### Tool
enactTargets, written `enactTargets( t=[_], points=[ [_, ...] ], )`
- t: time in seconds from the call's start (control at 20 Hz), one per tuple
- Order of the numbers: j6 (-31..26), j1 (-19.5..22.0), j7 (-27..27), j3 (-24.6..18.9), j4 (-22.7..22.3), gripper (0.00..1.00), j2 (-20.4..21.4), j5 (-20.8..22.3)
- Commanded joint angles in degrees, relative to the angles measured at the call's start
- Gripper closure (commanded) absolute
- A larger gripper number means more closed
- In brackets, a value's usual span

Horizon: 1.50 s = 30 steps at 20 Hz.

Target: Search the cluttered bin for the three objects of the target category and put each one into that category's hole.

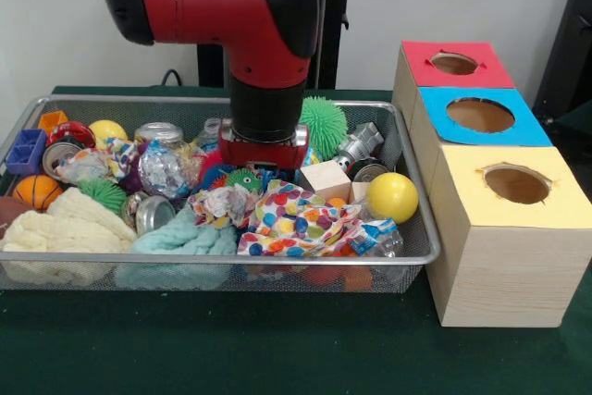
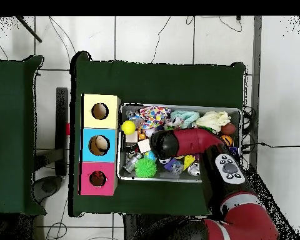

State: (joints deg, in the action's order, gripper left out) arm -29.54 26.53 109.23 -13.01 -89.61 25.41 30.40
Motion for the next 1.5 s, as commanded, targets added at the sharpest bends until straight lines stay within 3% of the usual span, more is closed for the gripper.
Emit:
enactTargets(
  t=[0.05,0.25,0.65,1.1,1.5],
  points=[
    [-1.9,4.6,-12.5,-4.6,0.4,0.0,-0.8,4.9],
    [-6.1,9.1,-19.0,-6.7,-0.1,0.0,3.2,4.7],
    [-13.5,15.5,-28.4,-11.3,2.8,0.0,5.9,5.4],
    [-14.7,18.0,-30.8,-13.0,4.5,0.0,5.1,5.9],
    [-14.0,18.6,-29.6,-12.0,0.3,0.0,8.5,4.7]
  ],
)
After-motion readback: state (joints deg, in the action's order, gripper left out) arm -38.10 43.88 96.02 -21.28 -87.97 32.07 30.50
